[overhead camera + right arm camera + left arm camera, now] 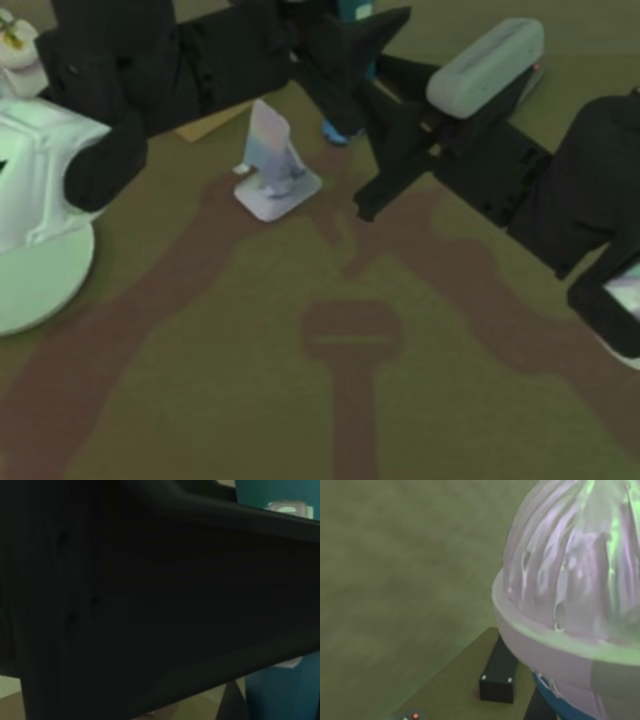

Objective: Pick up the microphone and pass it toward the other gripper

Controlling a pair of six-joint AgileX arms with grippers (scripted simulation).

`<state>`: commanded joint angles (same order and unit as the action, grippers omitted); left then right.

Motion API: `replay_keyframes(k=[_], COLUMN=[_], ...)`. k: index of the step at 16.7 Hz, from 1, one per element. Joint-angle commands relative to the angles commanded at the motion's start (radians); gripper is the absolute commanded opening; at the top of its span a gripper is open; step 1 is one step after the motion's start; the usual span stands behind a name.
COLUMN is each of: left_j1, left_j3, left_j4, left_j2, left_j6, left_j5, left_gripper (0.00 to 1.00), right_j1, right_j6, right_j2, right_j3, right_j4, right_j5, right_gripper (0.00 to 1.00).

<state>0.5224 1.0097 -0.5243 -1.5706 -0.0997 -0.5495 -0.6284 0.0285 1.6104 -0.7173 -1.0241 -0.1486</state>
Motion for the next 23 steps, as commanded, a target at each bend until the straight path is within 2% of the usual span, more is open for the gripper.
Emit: replay_keyframes(k=[2,3,11,23], left_j1=[0.0,0.0,0.0,0.0], left_j3=[0.0,0.0,0.0,0.0], left_j4=[0.0,0.0,0.0,0.0], left_j2=[0.0,0.0,0.0,0.0], left_j6=[0.0,0.0,0.0,0.0], left_j5=[0.0,0.0,0.0,0.0], left_gripper=[0.02,0.0,0.0,0.0], right_j1=[0.0,0.0,0.0,0.0], right_j6=[0.0,0.0,0.0,0.0], right_j2=[0.0,0.0,0.0,0.0], right_j3=[0.0,0.0,0.0,0.0], right_j4=[0.0,0.0,0.0,0.0], right_j5=[0.0,0.0,0.0,0.0], right_gripper=[0.0,0.0,0.0,0.9])
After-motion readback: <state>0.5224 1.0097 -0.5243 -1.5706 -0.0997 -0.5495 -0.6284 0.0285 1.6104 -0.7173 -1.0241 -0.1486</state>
